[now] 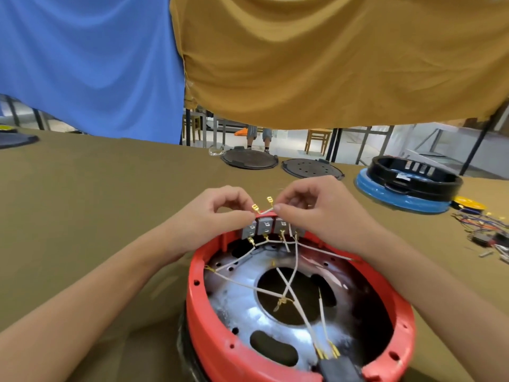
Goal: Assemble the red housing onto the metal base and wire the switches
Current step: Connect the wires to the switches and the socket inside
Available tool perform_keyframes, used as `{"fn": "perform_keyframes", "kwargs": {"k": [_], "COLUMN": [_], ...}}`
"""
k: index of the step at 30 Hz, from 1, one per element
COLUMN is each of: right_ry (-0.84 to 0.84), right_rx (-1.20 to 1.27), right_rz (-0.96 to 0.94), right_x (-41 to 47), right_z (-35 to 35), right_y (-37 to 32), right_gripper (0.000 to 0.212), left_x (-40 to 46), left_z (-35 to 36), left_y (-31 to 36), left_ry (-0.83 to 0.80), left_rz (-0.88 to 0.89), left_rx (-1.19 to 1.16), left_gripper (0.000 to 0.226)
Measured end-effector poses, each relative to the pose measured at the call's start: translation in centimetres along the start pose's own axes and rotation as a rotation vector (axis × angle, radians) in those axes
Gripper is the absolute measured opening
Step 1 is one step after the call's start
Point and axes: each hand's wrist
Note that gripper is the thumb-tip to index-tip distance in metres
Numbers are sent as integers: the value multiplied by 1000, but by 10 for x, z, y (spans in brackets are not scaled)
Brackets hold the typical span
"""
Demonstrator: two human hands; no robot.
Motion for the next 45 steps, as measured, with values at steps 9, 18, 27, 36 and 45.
{"fn": "perform_keyframes", "kwargs": {"k": [9, 18, 27, 36, 45], "right_ry": [70, 63, -160, -282, -307], "right_rx": [-9, -246, -381, -491, -455], "right_rz": [-28, -213, -266, -291, -193], "right_x": [-4, -7, -8, -10, -5], "right_z": [1, 0, 1, 2, 6], "right_y": [-3, -11, -17, -20, -18], "right_gripper": [5, 12, 8, 9, 6], "left_x": [0, 0, 0, -1, 0], "left_z": [2, 2, 3, -2, -5], "left_y": [0, -1, 0, 4, 10], "left_ry": [33, 18, 15, -48, -29], "left_rz": [77, -22, -79, -36, -29], "left_rx": [1, -138, -163, 103, 361], "left_gripper": [17, 15, 15, 24, 26]}}
Point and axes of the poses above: each hand's wrist, its own x-axis towards the middle knuckle, its own z-axis out of the palm, y = z × x, and after that the axes turned 3 degrees about -x, right-handed
